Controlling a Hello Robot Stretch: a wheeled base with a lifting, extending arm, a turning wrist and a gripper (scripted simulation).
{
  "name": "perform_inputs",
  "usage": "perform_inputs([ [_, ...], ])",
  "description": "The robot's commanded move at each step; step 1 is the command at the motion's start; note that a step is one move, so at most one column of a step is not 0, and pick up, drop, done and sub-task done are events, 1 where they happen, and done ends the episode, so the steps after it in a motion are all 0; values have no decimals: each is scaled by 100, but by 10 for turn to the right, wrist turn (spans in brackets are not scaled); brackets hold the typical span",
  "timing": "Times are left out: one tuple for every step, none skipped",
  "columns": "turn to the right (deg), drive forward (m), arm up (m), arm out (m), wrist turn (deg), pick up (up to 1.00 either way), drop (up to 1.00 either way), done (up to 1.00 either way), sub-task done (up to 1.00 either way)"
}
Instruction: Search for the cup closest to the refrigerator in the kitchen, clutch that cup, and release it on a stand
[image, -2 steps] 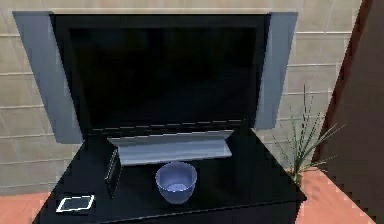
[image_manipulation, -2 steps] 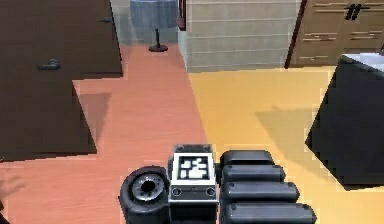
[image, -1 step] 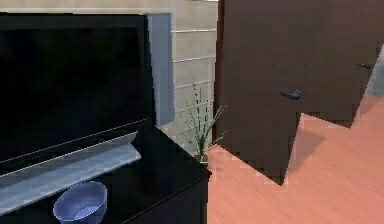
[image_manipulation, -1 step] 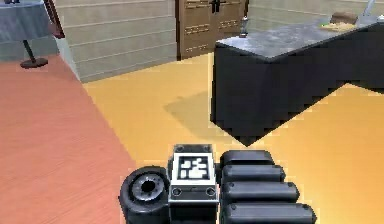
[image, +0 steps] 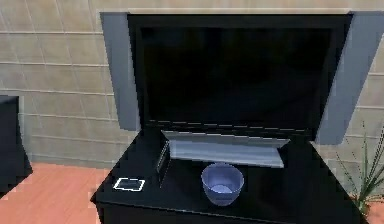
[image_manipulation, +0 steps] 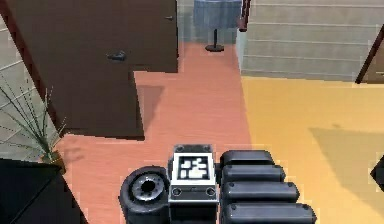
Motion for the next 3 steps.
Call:
perform_inputs([
  [-180,0,0,0,0,0,0,0,0],
  [330,0,0,0,0,0,0,0,0],
  [0,30,0,0,0,0,0,0,0],
])
